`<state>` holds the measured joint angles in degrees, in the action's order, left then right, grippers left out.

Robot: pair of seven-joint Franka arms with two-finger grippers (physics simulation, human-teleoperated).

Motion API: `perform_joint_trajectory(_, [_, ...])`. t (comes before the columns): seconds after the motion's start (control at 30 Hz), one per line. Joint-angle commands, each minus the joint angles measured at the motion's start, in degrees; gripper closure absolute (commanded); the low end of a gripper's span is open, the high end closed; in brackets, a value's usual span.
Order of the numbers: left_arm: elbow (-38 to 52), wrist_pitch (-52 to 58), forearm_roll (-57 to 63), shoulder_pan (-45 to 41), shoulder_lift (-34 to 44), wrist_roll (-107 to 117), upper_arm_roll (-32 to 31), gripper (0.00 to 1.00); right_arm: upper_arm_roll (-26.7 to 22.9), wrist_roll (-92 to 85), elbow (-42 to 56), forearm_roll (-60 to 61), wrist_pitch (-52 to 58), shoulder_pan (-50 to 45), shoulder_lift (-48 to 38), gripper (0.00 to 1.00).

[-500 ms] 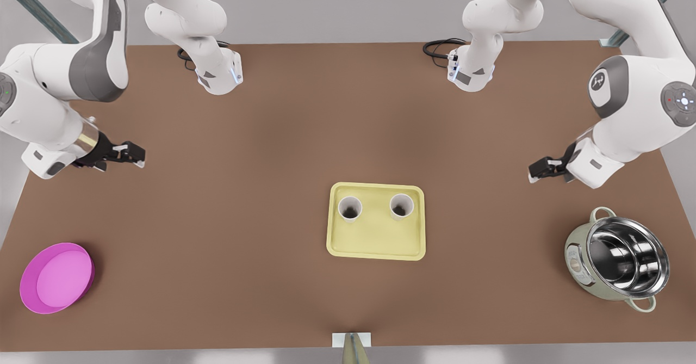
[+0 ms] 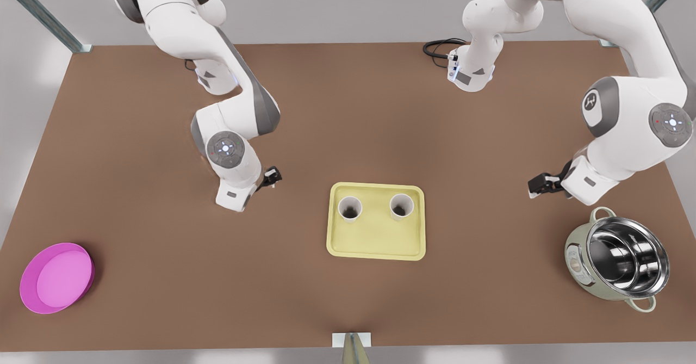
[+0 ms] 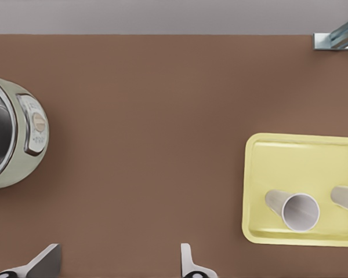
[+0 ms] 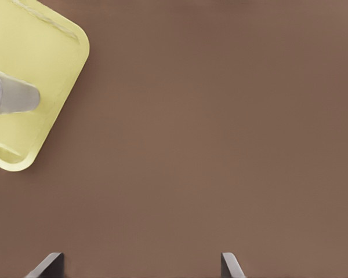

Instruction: Use the left arm to pick up the white IKEA cup from the tray and place it on the middle-left position; use the right arm to pick up the white IKEA cup from the tray and place it on the middle-right position

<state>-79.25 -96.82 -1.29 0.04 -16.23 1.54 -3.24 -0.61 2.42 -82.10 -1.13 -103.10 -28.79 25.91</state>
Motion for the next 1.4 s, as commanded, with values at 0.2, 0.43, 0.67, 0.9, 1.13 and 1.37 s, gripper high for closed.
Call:
perform_joint_trajectory(0.2, [0.5,2.0,0.4,0.0,-0.9,-5.2,-0.2,0.0,0.0,47.6,14.5,-0.3,-13.4,-9.5,17.2,0.0])
perform_joint_trajectory(0.43, [1.4,7.1,0.1,0.7,-0.7,-5.1,0.2,0.0,0.0,47.7,14.8,-0.2,-17.9,-11.4,21.5,0.0])
perform_joint_trajectory(0.67, [1.4,7.0,0.9,0.1,-1.0,-5.3,0.0,0.0,0.0,47.1,14.3,-0.3,-18.6,-11.5,24.9,0.0])
perform_joint_trajectory(0.9, [1.6,9.0,-5.3,7.4,-3.1,-12.6,-0.7,0.0,0.0,47.6,14.3,-0.3,-19.0,-12.6,27.0,0.38])
perform_joint_trajectory(1.13, [5.0,11.8,-4.0,5.8,1.9,-14.0,-1.1,0.0,0.0,47.0,14.5,-0.3,-19.0,-12.5,27.4,0.67])
perform_joint_trajectory(1.37, [3.4,3.2,-3.8,6.1,-2.5,-14.0,-0.9,0.0,-0.5,47.1,14.9,0.3,-18.0,-11.8,25.6,0.8])
